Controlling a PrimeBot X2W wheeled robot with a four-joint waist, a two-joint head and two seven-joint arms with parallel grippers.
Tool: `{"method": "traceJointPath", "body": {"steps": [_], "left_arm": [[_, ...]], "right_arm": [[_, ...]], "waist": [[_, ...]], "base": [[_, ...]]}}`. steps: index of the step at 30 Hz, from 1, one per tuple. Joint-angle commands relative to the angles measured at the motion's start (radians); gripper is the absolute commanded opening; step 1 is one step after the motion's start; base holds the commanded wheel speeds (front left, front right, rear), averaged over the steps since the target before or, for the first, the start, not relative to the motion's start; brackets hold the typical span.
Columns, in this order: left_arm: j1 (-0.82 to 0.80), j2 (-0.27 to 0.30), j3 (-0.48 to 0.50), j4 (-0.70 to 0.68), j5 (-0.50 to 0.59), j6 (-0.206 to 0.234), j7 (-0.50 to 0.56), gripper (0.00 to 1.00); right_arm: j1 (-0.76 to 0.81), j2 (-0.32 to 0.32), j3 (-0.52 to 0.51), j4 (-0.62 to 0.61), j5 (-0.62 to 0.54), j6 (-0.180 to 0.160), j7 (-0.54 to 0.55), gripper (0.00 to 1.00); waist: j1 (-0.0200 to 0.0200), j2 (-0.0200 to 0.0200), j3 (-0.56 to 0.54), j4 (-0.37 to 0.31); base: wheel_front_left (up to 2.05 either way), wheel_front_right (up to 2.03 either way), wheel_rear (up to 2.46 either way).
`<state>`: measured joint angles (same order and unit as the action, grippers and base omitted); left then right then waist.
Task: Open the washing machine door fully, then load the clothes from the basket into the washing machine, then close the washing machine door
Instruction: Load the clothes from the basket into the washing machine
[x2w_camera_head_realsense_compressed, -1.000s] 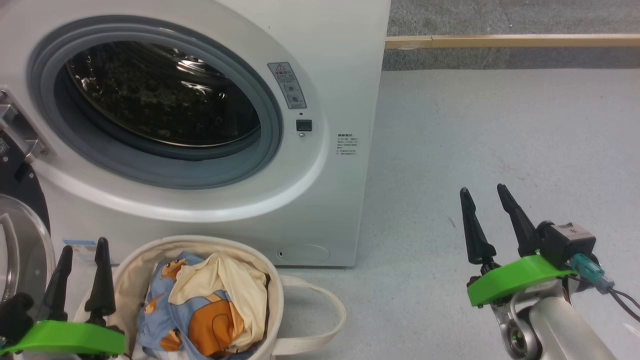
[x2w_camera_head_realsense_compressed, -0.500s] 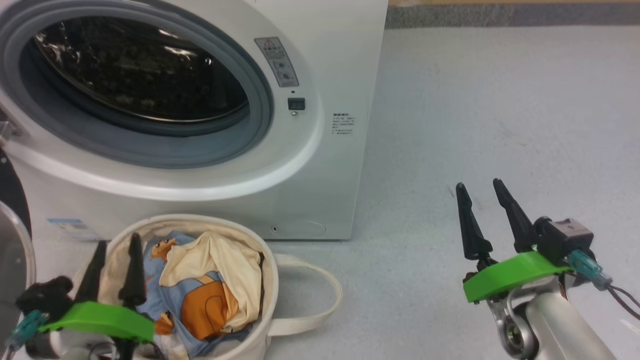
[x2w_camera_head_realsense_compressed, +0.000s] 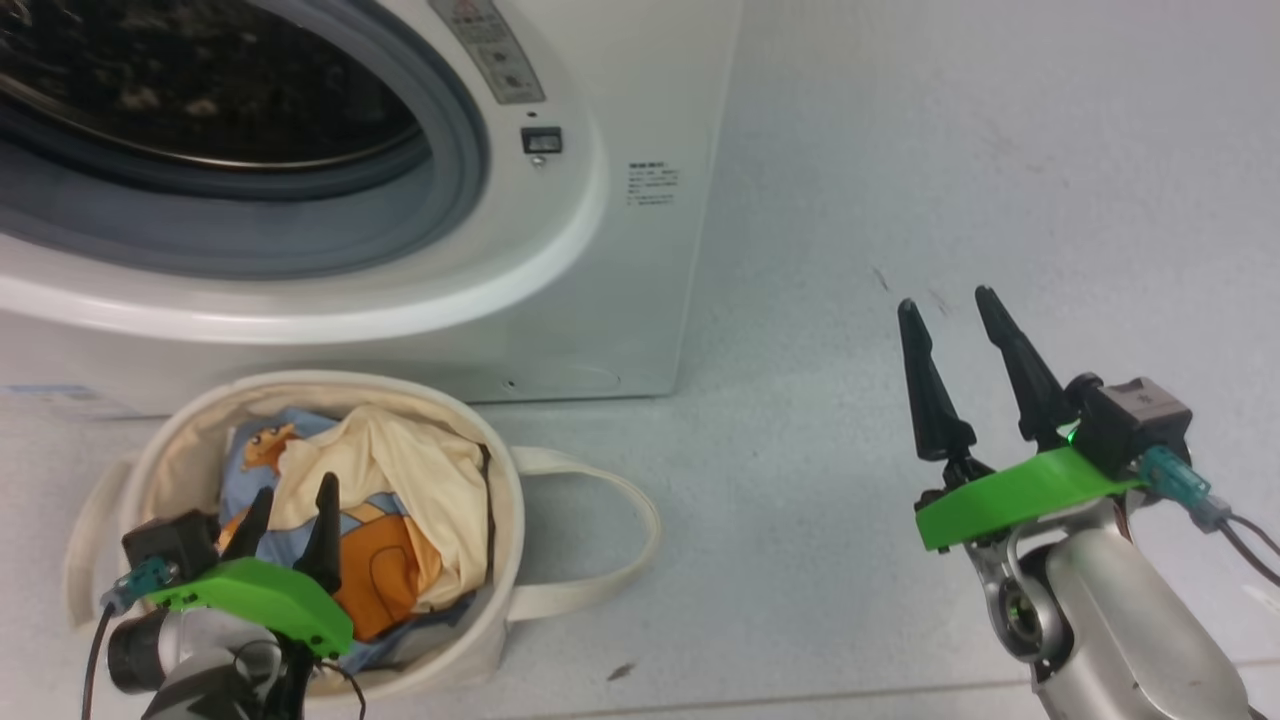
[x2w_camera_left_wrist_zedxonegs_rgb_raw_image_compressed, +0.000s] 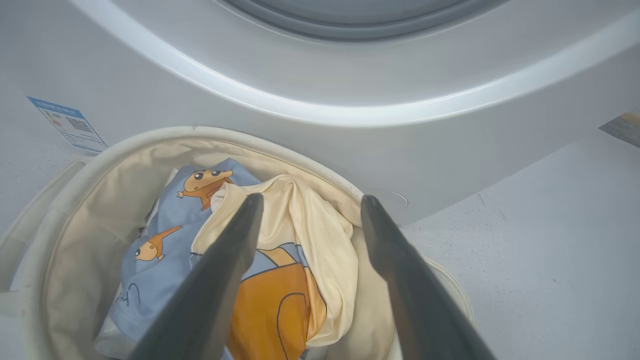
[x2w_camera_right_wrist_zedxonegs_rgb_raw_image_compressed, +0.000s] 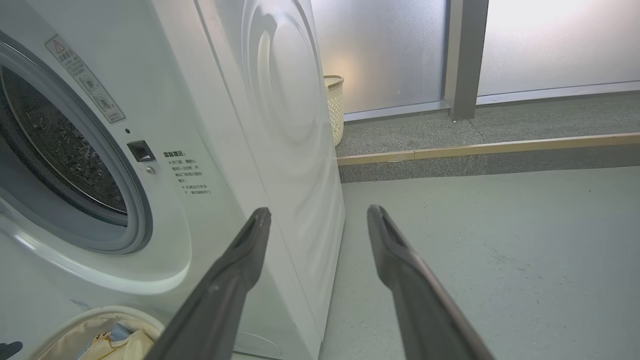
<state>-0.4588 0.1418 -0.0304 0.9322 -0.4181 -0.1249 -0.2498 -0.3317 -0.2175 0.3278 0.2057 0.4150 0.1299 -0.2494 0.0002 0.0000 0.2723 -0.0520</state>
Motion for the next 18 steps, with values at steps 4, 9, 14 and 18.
{"method": "traceJointPath", "body": {"steps": [4, 9, 14, 18], "left_arm": [[-0.067, 0.044, 0.011, 0.083, 0.009, -0.006, -0.012, 1.00], [-0.128, 0.058, -0.008, 0.191, -0.004, -0.006, -0.012, 1.00], [-0.206, 0.067, -0.030, 0.274, -0.037, -0.006, -0.011, 1.00], [-0.250, 0.076, -0.054, 0.303, -0.052, -0.006, -0.007, 1.00]], "right_arm": [[-0.036, -0.006, 0.008, -0.043, -0.007, 0.001, -0.012, 1.00], [-0.059, -0.007, 0.000, -0.060, -0.017, 0.001, -0.012, 1.00], [-0.080, -0.023, -0.011, -0.082, -0.031, 0.001, -0.012, 1.00], [-0.096, -0.029, -0.016, -0.102, -0.040, 0.001, -0.012, 1.00]], "waist": [[-0.0002, 0.0000, 0.058, -0.036], [-0.0002, 0.0000, 0.113, -0.062], [-0.0002, 0.0000, 0.192, -0.076], [-0.0002, 0.0000, 0.249, -0.083]], "base": [[0.00, 0.00, 0.00], [0.00, 0.00, 0.00], [0.00, 0.00, 0.00], [0.00, 0.00, 0.00]]}}
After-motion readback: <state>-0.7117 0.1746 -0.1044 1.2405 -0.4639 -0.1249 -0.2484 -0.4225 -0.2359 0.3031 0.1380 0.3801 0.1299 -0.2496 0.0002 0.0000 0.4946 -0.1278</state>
